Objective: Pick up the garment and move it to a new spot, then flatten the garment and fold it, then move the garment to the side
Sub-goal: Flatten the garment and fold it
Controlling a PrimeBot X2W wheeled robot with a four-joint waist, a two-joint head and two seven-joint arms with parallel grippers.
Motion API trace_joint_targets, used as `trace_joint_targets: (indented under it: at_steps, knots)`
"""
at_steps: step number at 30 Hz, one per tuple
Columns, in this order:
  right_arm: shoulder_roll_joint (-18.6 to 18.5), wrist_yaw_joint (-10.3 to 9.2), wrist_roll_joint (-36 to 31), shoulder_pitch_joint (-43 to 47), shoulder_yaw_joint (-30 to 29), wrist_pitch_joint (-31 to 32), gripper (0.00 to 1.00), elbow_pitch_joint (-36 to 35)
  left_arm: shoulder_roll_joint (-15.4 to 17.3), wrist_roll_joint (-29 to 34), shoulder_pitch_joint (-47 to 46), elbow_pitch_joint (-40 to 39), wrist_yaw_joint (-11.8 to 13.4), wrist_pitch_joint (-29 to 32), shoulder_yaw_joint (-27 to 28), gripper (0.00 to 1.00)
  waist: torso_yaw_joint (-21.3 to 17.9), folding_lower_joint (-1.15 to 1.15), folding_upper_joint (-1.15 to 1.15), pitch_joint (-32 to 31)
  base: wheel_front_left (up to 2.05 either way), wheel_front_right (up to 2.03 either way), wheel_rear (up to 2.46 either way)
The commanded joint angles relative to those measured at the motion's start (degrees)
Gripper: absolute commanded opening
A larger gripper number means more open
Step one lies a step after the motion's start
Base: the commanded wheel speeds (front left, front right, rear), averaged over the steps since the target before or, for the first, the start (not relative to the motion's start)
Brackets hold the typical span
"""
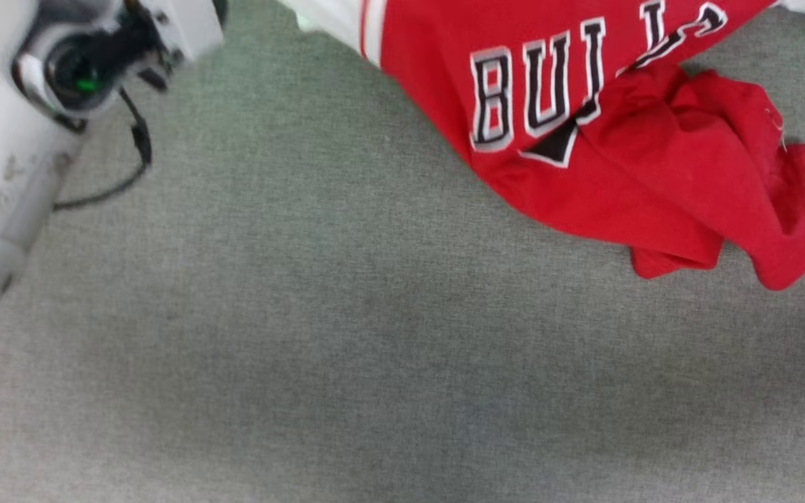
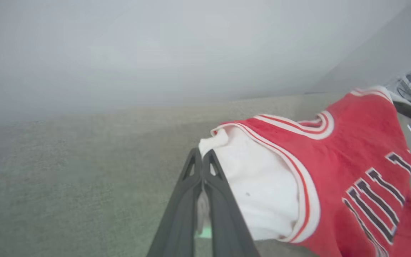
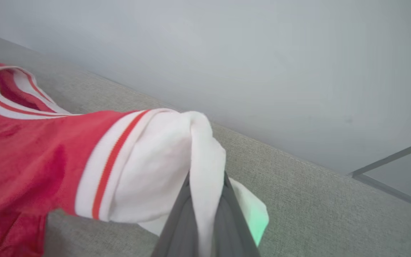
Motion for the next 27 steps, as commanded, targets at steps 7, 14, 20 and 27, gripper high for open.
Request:
trace_joint_targets:
  at_steps: [7, 14, 20, 27]
  knots:
    - [6.4, -0.08, -5.4, -11.3, -7.8, -8.3, 0.00, 11.5, -4.4, 2.7, -11.8, 10.4, 0.3, -12.1, 5.3, 0.00, -1.8, 0.00, 0.00, 1.6, 0.00, 0.00, 0.00]
    - [13.3, -0.09, -13.0, -27.3, -17.2, -21.6, 0.00, 26.6, -9.0, 3.1, -26.1, 19.5, 1.2, -28.7, 12.8, 0.00, -2.7, 0.00, 0.00, 0.4, 0.00, 0.00, 0.00]
    - [16.3, -0.09, -14.7, -27.9, -17.4, -23.2, 0.00, 30.6, -10.7, 0.7, -26.4, 21.3, 0.1, -28.6, 13.2, 0.00, -3.2, 0.00, 0.00, -1.9, 0.00, 0.00, 0.00]
    - [13.5, -0.08, -10.5, -14.1, -14.0, -21.6, 0.00, 24.6, -7.2, -4.7, -12.6, 10.3, 0.0, -25.4, 10.4, 0.00, -3.5, 0.00, 0.00, -3.8, 0.00, 0.00, 0.00]
